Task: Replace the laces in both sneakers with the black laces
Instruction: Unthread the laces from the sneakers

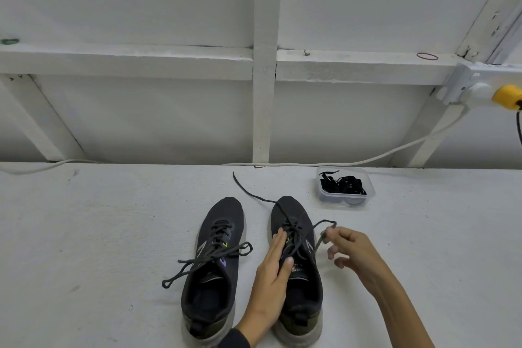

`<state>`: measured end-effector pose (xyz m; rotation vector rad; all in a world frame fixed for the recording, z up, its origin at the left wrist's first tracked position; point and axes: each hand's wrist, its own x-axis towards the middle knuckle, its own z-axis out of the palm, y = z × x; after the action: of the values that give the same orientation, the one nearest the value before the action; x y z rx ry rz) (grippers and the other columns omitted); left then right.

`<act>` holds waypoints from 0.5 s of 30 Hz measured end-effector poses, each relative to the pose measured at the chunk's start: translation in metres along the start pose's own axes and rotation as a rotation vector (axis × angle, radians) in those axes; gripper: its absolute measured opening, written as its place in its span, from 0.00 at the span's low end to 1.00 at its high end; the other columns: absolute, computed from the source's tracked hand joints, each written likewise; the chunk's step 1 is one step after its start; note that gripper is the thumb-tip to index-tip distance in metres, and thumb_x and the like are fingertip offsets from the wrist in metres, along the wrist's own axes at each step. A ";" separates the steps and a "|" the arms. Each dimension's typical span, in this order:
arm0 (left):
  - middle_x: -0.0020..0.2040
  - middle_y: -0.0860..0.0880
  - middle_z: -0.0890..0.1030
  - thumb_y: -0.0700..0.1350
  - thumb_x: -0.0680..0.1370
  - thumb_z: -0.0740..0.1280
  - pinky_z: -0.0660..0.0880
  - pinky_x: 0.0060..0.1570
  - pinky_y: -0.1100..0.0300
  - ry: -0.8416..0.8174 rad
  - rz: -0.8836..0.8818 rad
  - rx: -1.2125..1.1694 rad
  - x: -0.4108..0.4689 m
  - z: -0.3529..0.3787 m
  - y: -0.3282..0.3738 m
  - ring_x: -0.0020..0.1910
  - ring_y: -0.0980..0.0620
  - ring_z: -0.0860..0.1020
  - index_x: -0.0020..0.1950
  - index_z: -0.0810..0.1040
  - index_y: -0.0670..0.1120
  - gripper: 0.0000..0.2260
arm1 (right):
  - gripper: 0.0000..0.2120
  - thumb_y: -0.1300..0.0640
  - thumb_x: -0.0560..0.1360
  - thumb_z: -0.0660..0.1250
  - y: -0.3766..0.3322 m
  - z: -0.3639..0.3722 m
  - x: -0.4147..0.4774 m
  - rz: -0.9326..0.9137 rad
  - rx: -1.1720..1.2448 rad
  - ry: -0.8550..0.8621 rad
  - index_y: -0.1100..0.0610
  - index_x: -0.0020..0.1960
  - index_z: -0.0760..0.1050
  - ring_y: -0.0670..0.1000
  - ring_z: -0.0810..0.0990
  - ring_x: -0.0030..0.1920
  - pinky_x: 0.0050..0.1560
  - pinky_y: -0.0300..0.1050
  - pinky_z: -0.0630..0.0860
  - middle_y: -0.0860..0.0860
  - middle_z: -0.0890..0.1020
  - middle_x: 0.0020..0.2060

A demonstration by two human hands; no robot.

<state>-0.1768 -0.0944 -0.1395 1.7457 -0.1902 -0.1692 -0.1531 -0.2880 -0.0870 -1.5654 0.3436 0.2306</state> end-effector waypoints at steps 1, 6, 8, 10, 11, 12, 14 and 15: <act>0.74 0.66 0.59 0.45 0.83 0.59 0.53 0.73 0.70 0.000 -0.002 0.004 0.000 0.000 0.000 0.75 0.68 0.54 0.73 0.58 0.60 0.21 | 0.20 0.49 0.67 0.75 0.001 0.002 -0.003 0.019 -0.060 -0.085 0.67 0.47 0.81 0.51 0.75 0.34 0.31 0.41 0.68 0.52 0.82 0.39; 0.74 0.65 0.59 0.45 0.83 0.59 0.53 0.73 0.71 0.003 -0.009 0.016 0.000 0.000 0.001 0.75 0.67 0.55 0.75 0.58 0.56 0.22 | 0.06 0.61 0.70 0.76 0.003 0.006 -0.008 -0.017 -0.159 -0.168 0.65 0.40 0.82 0.50 0.75 0.32 0.31 0.39 0.69 0.55 0.80 0.32; 0.74 0.66 0.59 0.44 0.83 0.59 0.52 0.72 0.73 0.000 -0.019 0.012 0.000 0.000 0.001 0.75 0.67 0.55 0.76 0.58 0.55 0.22 | 0.06 0.64 0.72 0.73 0.000 0.004 -0.004 -0.066 -0.104 -0.055 0.66 0.39 0.81 0.51 0.74 0.32 0.31 0.39 0.67 0.56 0.81 0.33; 0.73 0.66 0.59 0.44 0.83 0.59 0.52 0.71 0.73 0.002 -0.018 0.011 0.000 -0.001 0.001 0.75 0.67 0.55 0.75 0.58 0.55 0.22 | 0.05 0.64 0.73 0.71 -0.002 -0.001 0.002 -0.099 0.026 0.135 0.64 0.39 0.79 0.51 0.73 0.32 0.30 0.40 0.66 0.55 0.79 0.35; 0.73 0.66 0.59 0.44 0.83 0.59 0.52 0.71 0.74 0.001 -0.014 0.013 -0.001 -0.001 0.001 0.75 0.67 0.55 0.75 0.58 0.56 0.22 | 0.05 0.63 0.74 0.71 -0.003 -0.003 0.004 -0.101 0.091 0.225 0.63 0.40 0.79 0.51 0.73 0.32 0.31 0.41 0.66 0.54 0.78 0.36; 0.73 0.67 0.59 0.44 0.83 0.59 0.52 0.71 0.74 -0.001 -0.014 0.016 -0.001 -0.001 0.001 0.75 0.67 0.54 0.75 0.58 0.56 0.22 | 0.05 0.62 0.75 0.70 -0.003 -0.005 0.006 -0.096 0.138 0.284 0.62 0.42 0.79 0.51 0.73 0.33 0.31 0.41 0.67 0.54 0.78 0.37; 0.74 0.66 0.59 0.45 0.83 0.59 0.52 0.71 0.73 -0.005 -0.021 0.012 -0.001 0.000 0.001 0.75 0.67 0.54 0.75 0.57 0.57 0.22 | 0.07 0.59 0.76 0.70 -0.001 -0.006 0.005 -0.068 0.148 0.274 0.62 0.42 0.79 0.51 0.73 0.33 0.30 0.42 0.67 0.53 0.78 0.38; 0.75 0.65 0.59 0.45 0.83 0.59 0.52 0.72 0.72 -0.003 -0.022 0.011 -0.001 0.000 0.002 0.75 0.67 0.54 0.74 0.57 0.58 0.22 | 0.08 0.57 0.76 0.70 -0.001 -0.005 0.003 -0.041 0.116 0.210 0.62 0.43 0.80 0.50 0.74 0.32 0.30 0.41 0.67 0.52 0.79 0.38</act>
<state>-0.1778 -0.0944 -0.1377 1.7589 -0.1745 -0.1876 -0.1505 -0.2927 -0.0874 -1.4829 0.4800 0.0136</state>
